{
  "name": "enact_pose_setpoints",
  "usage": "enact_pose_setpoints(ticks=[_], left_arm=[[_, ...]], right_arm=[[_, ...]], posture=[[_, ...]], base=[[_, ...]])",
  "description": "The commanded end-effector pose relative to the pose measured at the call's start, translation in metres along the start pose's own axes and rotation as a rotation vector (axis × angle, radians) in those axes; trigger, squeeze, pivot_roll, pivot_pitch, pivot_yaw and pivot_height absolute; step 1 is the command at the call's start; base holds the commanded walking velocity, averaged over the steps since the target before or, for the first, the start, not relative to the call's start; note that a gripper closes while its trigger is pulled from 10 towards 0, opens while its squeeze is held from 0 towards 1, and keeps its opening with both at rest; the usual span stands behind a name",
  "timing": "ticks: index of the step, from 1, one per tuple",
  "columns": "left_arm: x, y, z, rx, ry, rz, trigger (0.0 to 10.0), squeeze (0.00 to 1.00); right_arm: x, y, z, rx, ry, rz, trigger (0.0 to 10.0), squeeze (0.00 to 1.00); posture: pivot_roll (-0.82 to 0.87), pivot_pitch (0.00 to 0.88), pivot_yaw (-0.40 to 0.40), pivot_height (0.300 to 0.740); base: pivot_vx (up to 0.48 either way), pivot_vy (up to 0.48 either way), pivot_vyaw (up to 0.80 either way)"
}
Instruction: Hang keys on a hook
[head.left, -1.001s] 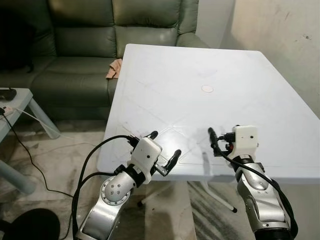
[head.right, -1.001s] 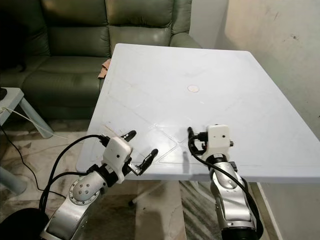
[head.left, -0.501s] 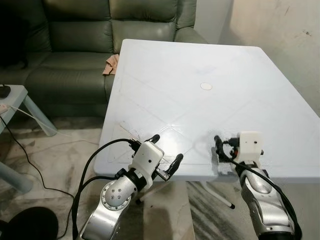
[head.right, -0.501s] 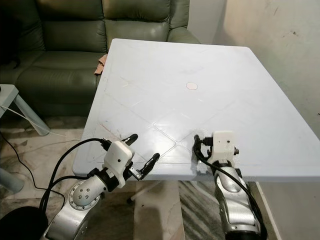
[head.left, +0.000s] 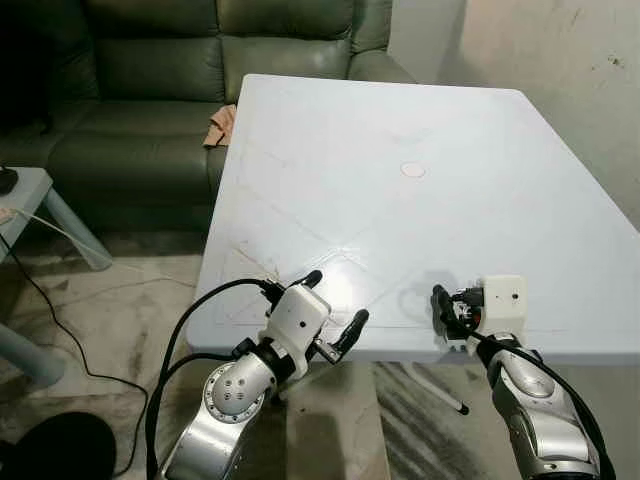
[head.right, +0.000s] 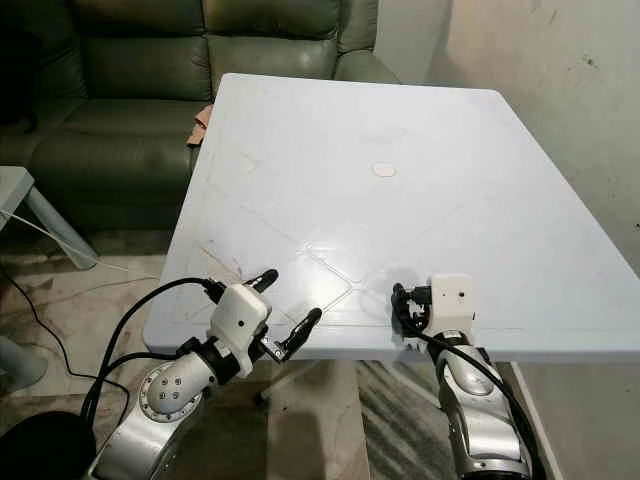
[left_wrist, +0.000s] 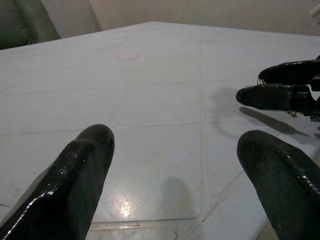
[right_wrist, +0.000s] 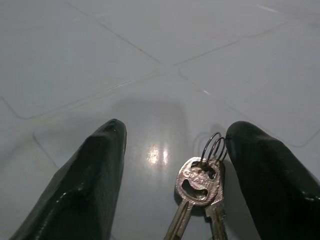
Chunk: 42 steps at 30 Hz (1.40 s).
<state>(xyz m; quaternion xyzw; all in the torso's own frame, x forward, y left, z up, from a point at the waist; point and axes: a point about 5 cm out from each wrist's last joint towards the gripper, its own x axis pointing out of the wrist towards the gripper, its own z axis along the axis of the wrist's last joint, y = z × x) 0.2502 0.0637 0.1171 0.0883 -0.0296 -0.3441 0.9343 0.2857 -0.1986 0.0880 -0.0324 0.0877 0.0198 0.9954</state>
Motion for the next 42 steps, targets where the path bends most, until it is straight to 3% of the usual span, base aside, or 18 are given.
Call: enact_pose_setpoints(ticks=[1,2,5,6,12,13,15,16,22,23,27,29,35,36,37,38,39,42], left_arm=[[0.001,-0.001,0.001,0.005,0.001,-0.003,10.0,0.00],[0.001,-0.001,0.002,0.003,-0.001,-0.002,10.0,0.00],[0.001,-0.001,0.002,0.003,-0.001,0.000,10.0,0.00],[0.001,-0.001,0.002,0.003,-0.001,0.001,10.0,0.00],[0.001,0.000,0.003,-0.007,-0.011,0.008,10.0,0.00],[0.000,0.000,0.004,-0.014,-0.012,0.012,10.0,0.00],[0.000,0.001,0.005,-0.019,-0.013,0.016,10.0,0.00],[0.000,0.001,0.004,-0.020,-0.012,0.018,10.0,0.00],[0.000,-0.001,0.005,-0.030,-0.022,0.015,10.0,0.00],[0.000,-0.001,0.006,-0.032,-0.026,0.015,10.0,0.00],[0.000,-0.001,0.006,-0.034,-0.025,0.017,10.0,0.00],[0.000,-0.001,0.006,-0.035,-0.026,0.018,10.0,0.00],[0.001,0.000,0.007,-0.034,-0.027,0.019,10.0,0.00],[0.001,0.000,0.007,-0.035,-0.027,0.019,10.0,0.00],[0.001,0.000,0.007,-0.035,-0.028,0.020,10.0,0.00],[0.001,0.000,0.007,-0.035,-0.029,0.020,10.0,0.00],[0.001,0.000,0.007,-0.034,-0.028,0.021,10.0,0.00],[0.001,0.000,0.007,-0.035,-0.029,0.022,10.0,0.00]], right_arm=[[0.001,-0.004,-0.002,-0.017,0.014,-0.031,6.5,0.00],[0.002,-0.003,-0.002,-0.010,0.017,-0.032,5.5,0.00],[0.002,-0.005,-0.003,-0.013,0.033,-0.054,5.7,0.00],[0.002,-0.005,-0.003,-0.011,0.034,-0.057,4.0,0.00],[0.003,-0.012,-0.007,-0.036,0.066,-0.111,4.5,0.00],[0.003,-0.013,-0.008,-0.030,0.072,-0.115,3.4,0.00],[0.003,-0.014,-0.009,-0.020,0.073,-0.117,3.5,0.00],[0.002,-0.015,-0.009,-0.020,0.070,-0.118,1.4,0.00],[0.000,-0.015,-0.010,-0.024,0.054,-0.115,2.4,0.00],[0.000,-0.015,-0.010,-0.029,0.052,-0.118,1.2,0.00],[0.000,-0.016,-0.010,-0.024,0.054,-0.125,1.2,0.00],[0.000,-0.016,-0.010,-0.028,0.049,-0.122,0.0,0.00],[-0.001,-0.017,-0.008,-0.028,0.035,-0.110,0.0,0.00],[-0.001,-0.017,-0.008,-0.019,0.032,-0.095,6.0,0.00],[-0.001,-0.016,-0.008,-0.014,0.032,-0.087,6.0,0.00],[-0.001,-0.016,-0.007,0.004,0.018,-0.066,8.8,0.00],[-0.002,-0.016,-0.006,-0.002,0.008,-0.070,9.8,0.00],[-0.001,-0.017,-0.006,-0.030,0.014,-0.072,10.0,0.00]], posture=[[-0.04,0.102,-0.057,0.740],[-0.03,0.101,-0.057,0.740],[-0.03,0.101,-0.057,0.740],[-0.03,0.101,-0.056,0.740],[-0.03,0.104,-0.056,0.740],[-0.03,0.104,-0.056,0.740],[-0.03,0.110,-0.057,0.740],[-0.03,0.111,-0.056,0.740],[-0.03,0.111,-0.056,0.740],[-0.03,0.115,-0.057,0.740],[-0.03,0.115,-0.056,0.740],[-0.03,0.115,-0.056,0.740],[-0.04,0.113,-0.056,0.740],[-0.04,0.115,-0.056,0.740],[-0.04,0.115,-0.056,0.740],[-0.04,0.115,-0.056,0.740],[-0.04,0.115,-0.057,0.740],[-0.04,0.114,-0.057,0.740]], base=[[0.000,0.000,0.00],[0.000,0.000,0.00],[0.000,0.000,0.00],[0.000,0.000,0.00],[0.000,0.000,0.00],[0.000,0.000,0.00],[0.000,0.000,0.00],[0.000,0.000,0.00],[0.000,0.000,0.00],[0.000,0.000,0.00],[0.000,0.000,0.00],[0.000,0.000,0.00],[0.000,0.000,0.00],[0.000,0.000,0.00],[0.000,0.000,0.00],[0.000,0.000,0.00],[0.000,0.000,0.00],[0.000,0.000,0.00]])
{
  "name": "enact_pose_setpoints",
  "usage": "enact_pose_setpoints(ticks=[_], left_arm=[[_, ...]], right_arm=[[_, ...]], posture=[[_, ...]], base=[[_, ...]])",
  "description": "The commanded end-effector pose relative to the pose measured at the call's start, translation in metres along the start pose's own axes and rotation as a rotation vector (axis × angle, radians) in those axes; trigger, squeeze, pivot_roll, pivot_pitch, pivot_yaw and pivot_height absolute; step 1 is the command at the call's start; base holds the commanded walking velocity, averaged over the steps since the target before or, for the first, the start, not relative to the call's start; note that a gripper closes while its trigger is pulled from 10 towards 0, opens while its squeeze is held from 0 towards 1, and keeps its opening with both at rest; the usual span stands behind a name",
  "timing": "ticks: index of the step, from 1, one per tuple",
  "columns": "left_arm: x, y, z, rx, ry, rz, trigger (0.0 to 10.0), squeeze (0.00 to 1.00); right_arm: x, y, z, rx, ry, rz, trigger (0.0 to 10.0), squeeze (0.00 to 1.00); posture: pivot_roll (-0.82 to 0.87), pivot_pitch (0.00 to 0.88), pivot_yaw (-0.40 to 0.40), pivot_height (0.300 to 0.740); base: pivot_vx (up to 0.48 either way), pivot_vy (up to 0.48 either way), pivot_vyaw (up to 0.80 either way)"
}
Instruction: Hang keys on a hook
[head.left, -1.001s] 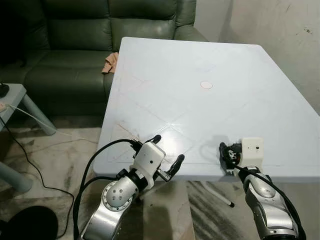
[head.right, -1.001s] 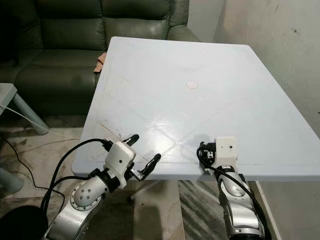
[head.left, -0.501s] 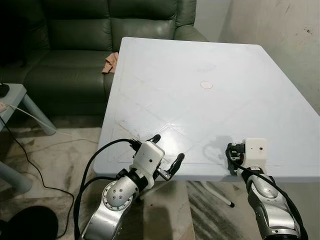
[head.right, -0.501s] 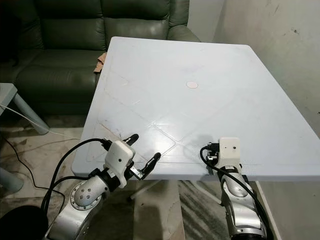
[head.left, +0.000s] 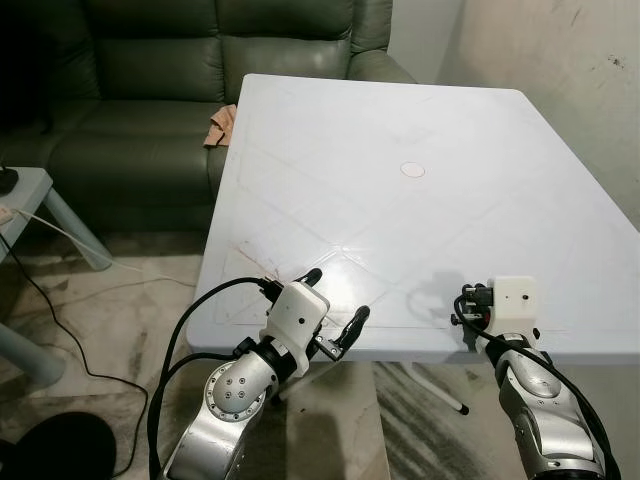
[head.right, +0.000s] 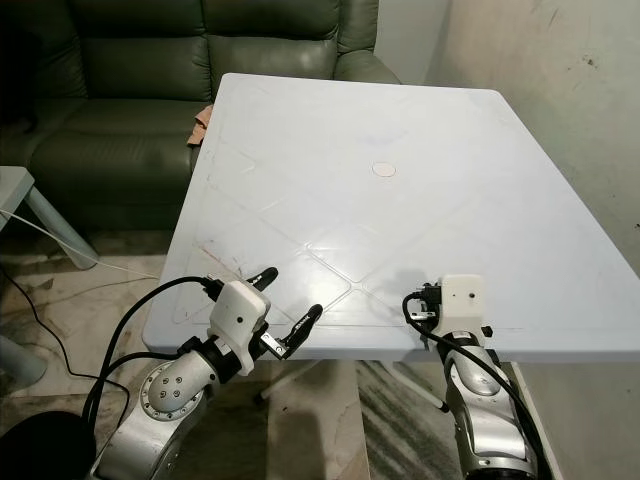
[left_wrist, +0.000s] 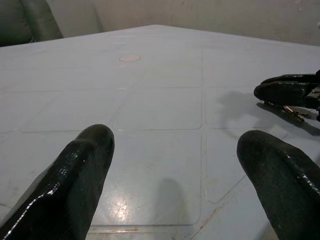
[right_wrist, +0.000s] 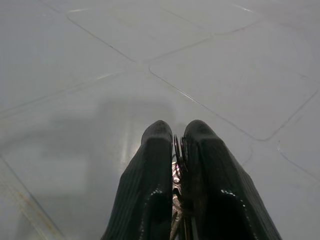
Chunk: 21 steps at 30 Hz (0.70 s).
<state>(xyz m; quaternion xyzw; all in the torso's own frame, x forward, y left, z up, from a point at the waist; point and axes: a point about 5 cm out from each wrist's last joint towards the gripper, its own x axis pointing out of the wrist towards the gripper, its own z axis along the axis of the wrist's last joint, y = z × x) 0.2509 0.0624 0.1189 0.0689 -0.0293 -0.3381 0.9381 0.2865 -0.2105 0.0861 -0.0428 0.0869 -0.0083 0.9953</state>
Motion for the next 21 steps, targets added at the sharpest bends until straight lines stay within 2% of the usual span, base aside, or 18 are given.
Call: enact_pose_setpoints(ticks=[1,2,3,4,5,6,7,8,12,21], left_arm=[[-0.0002,-0.0001,0.0050,0.001,-0.017,0.007,10.0,0.00],[-0.0002,-0.0001,0.0049,0.002,-0.017,0.007,10.0,0.00],[-0.0002,-0.0004,0.0049,0.003,-0.017,0.007,10.0,0.00],[-0.0002,-0.0004,0.0049,0.003,-0.017,0.007,10.0,0.00],[0.0000,-0.0004,0.0049,0.004,-0.017,0.008,10.0,0.00],[0.0000,-0.0003,0.0048,0.003,-0.017,0.008,10.0,0.00],[0.0000,-0.0002,0.0047,0.003,-0.016,0.009,10.0,0.00],[0.0000,-0.0003,0.0045,0.003,-0.016,0.009,10.0,0.00],[0.0003,-0.0002,0.0048,0.004,-0.017,0.008,10.0,0.00],[0.0007,-0.0002,0.0050,0.002,-0.020,0.007,10.0,0.00]], right_arm=[[-0.0014,-0.0051,-0.0035,-0.019,0.014,-0.014,10.0,0.00],[-0.0011,-0.0047,-0.0046,0.016,0.021,-0.005,10.0,0.00],[-0.0010,-0.0054,-0.0053,0.058,0.026,-0.006,10.0,0.62],[-0.0010,-0.0054,-0.0053,0.058,0.026,-0.006,10.0,0.62],[-0.0007,-0.0067,-0.0041,0.056,0.019,-0.009,10.0,1.00],[0.0002,-0.0081,-0.0035,-0.006,0.020,-0.022,10.0,1.00],[0.0008,-0.0080,-0.0043,-0.026,0.028,-0.016,10.0,0.91],[0.0013,-0.0076,-0.0056,-0.026,0.037,-0.004,10.0,0.00],[-0.0014,-0.0079,-0.0014,-0.010,-0.016,0.033,10.0,0.00],[-0.0064,-0.0085,0.0028,0.045,-0.057,0.119,10.0,0.00]], posture=[[-0.04,0.114,-0.057,0.740],[-0.04,0.114,-0.057,0.740],[-0.04,0.114,-0.057,0.740],[-0.04,0.114,-0.057,0.740],[-0.03,0.114,-0.057,0.740],[-0.04,0.112,-0.057,0.740],[-0.04,0.112,-0.057,0.740],[-0.03,0.113,-0.056,0.740],[-0.04,0.112,-0.056,0.740],[-0.04,0.111,-0.053,0.740]], base=[[0.000,0.000,0.00],[0.000,0.000,0.00],[0.000,0.000,0.00],[0.000,0.000,0.00],[0.000,0.000,0.00],[0.000,0.000,0.00],[0.000,0.000,0.00],[0.000,0.000,0.00],[0.000,0.000,0.00],[0.000,0.000,0.00]])
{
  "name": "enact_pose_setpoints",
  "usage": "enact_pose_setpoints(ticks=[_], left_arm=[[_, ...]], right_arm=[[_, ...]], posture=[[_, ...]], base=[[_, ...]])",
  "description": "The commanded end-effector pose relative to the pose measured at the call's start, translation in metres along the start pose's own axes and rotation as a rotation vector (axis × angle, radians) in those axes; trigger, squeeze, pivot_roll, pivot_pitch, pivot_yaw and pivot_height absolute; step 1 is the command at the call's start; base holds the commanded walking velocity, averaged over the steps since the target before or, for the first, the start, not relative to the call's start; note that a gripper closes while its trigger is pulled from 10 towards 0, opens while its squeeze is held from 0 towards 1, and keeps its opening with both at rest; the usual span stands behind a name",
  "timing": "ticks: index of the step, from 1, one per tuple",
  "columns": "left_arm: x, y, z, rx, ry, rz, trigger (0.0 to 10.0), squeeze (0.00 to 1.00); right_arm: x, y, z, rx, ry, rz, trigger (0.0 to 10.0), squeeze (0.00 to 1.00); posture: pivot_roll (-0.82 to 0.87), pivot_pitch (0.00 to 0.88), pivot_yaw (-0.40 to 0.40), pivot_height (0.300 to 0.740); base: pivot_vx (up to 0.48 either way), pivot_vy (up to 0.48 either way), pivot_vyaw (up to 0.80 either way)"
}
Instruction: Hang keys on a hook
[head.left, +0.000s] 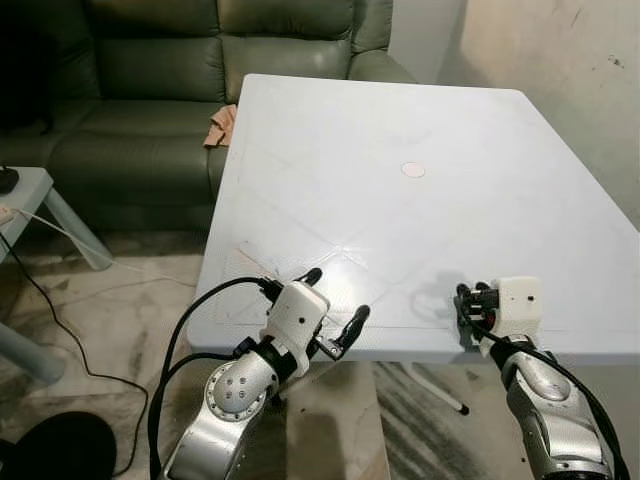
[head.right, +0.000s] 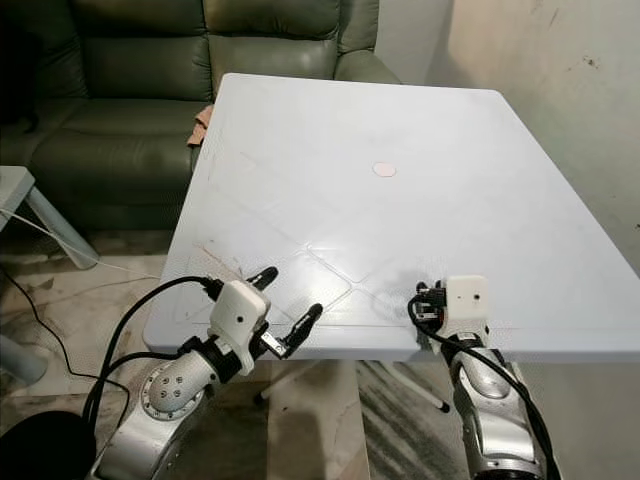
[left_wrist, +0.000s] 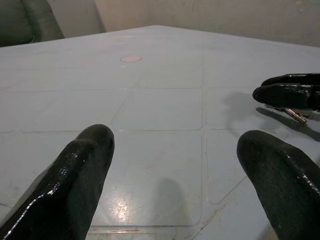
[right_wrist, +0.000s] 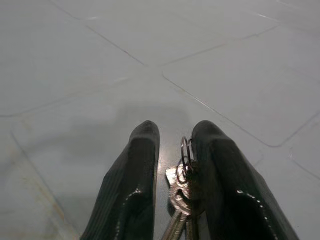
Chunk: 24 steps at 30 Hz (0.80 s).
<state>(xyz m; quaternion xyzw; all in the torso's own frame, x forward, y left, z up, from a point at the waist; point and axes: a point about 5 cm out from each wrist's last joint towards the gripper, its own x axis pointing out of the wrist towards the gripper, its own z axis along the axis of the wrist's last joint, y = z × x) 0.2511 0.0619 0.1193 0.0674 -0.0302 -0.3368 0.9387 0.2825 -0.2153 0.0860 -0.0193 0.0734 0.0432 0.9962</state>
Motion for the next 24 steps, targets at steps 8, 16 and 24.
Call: enact_pose_setpoints(ticks=[8,16,24], left_arm=[[0.001,-0.001,0.005,0.003,-0.019,0.001,10.0,0.00],[0.001,-0.001,0.005,0.005,-0.021,0.000,10.0,0.00],[0.000,-0.001,0.005,0.004,-0.019,0.000,10.0,0.00]], right_arm=[[-0.002,-0.015,0.013,0.039,-0.086,-0.071,10.0,0.00],[-0.001,-0.014,0.013,0.053,-0.085,-0.045,10.0,0.00],[-0.005,-0.013,0.010,-0.009,-0.064,0.048,10.0,0.00]], posture=[[-0.04,0.108,-0.051,0.740],[-0.04,0.105,-0.053,0.740],[-0.04,0.104,-0.049,0.740]], base=[[0.000,0.000,0.00],[0.000,0.000,0.00],[0.000,0.000,0.00]])
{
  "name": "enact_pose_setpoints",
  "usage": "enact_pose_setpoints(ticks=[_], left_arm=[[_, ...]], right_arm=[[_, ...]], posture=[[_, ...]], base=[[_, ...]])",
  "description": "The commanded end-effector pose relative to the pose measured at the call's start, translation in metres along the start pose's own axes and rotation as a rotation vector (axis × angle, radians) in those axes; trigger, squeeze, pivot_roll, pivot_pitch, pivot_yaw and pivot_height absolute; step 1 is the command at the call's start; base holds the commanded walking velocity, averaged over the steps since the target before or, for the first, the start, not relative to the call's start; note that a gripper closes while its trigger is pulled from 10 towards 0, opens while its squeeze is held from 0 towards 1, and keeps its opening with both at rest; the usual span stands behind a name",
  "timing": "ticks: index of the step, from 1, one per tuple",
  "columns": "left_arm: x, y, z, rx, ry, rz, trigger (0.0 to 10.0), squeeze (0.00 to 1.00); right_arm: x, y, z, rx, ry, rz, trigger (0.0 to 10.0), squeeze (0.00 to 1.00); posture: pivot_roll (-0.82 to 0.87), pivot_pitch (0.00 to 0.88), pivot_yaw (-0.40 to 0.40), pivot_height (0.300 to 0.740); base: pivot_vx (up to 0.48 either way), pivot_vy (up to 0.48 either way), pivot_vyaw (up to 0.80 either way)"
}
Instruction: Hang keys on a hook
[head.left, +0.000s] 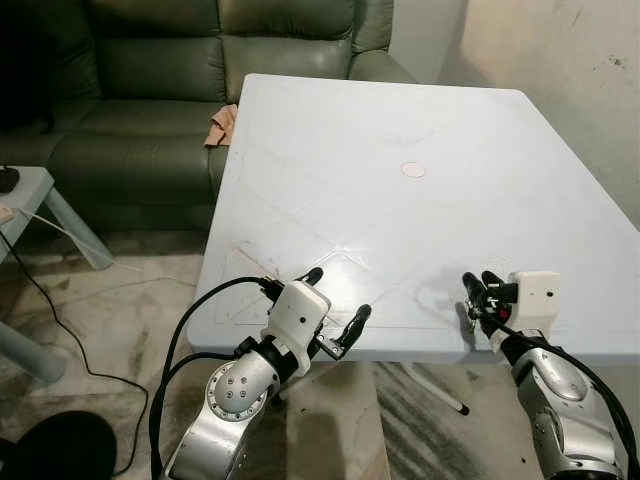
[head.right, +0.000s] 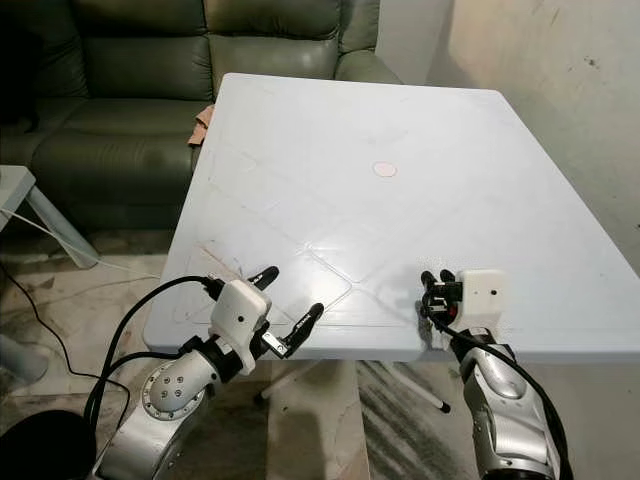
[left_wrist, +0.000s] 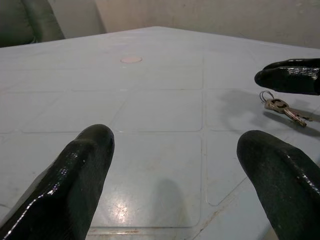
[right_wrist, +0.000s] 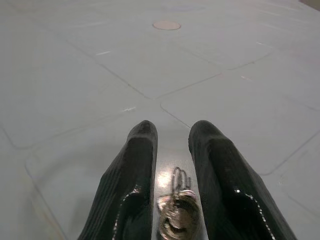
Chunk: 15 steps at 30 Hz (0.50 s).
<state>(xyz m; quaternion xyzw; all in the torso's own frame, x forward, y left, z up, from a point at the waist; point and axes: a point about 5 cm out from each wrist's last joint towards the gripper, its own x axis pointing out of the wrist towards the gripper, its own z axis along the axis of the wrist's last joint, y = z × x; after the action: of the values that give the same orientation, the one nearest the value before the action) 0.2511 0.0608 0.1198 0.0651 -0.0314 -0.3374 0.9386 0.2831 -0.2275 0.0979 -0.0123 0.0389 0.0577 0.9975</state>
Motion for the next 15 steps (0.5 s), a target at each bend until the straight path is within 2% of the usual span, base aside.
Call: enact_pose_setpoints(ticks=[1,6,8,15], left_arm=[[-0.001,-0.001,0.004,0.007,-0.015,-0.001,10.0,0.00],[-0.001,0.000,0.004,0.009,-0.014,-0.003,10.0,0.00],[0.000,0.000,0.004,0.007,-0.015,-0.003,10.0,0.00],[0.000,-0.001,0.005,0.005,-0.018,-0.004,10.0,0.00]], right_arm=[[-0.004,-0.001,-0.002,-0.038,0.012,0.030,10.0,0.00],[-0.009,-0.011,-0.005,-0.096,0.044,0.026,10.0,0.00],[-0.009,-0.012,-0.005,-0.091,0.048,0.024,10.0,0.00],[-0.008,-0.010,-0.005,-0.095,0.050,0.043,10.0,0.00]], posture=[[-0.04,0.104,-0.049,0.740],[-0.04,0.104,-0.048,0.740],[-0.04,0.105,-0.048,0.740],[-0.04,0.106,-0.050,0.740]], base=[[0.000,0.000,0.00],[0.000,0.000,0.00],[0.000,0.000,0.00],[0.000,0.000,0.00]])
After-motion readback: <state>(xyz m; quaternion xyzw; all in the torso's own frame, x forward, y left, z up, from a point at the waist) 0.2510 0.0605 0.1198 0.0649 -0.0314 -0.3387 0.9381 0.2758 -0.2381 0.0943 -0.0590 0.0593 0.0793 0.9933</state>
